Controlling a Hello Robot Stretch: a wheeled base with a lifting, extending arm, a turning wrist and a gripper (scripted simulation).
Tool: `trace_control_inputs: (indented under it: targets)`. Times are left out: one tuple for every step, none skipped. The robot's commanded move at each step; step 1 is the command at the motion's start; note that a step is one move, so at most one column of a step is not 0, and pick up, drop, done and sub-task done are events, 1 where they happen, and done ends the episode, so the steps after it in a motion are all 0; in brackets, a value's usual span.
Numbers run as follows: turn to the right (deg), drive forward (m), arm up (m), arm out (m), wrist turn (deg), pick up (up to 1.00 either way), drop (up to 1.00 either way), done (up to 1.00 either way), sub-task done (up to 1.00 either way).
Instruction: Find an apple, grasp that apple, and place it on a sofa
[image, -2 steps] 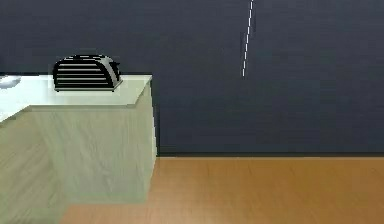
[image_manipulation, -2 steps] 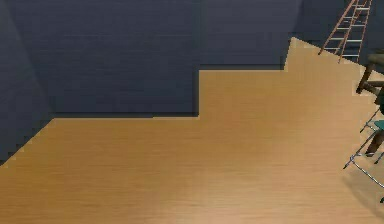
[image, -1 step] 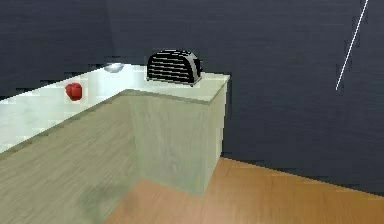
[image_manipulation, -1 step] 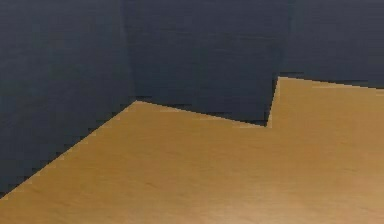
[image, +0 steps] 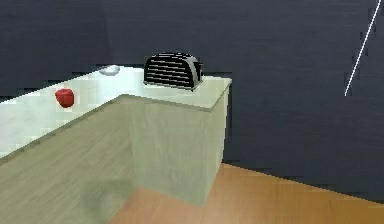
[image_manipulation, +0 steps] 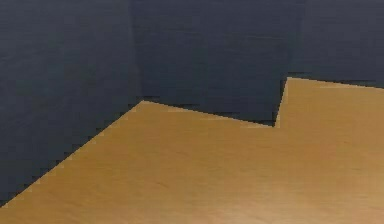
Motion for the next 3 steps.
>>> trace_control_inputs:
  targets:
    - [-9.0, 0.00, 0.00, 0.00, 0.0, 0.00, 0.00, 0.00, 0.00]
    - [0.0, 0.45, 0.00, 0.00, 0.0, 0.00, 0.00, 0.00, 0.00]
    - [-45.0, 0.00, 0.00, 0.00, 0.0, 0.00, 0.00, 0.00, 0.00]
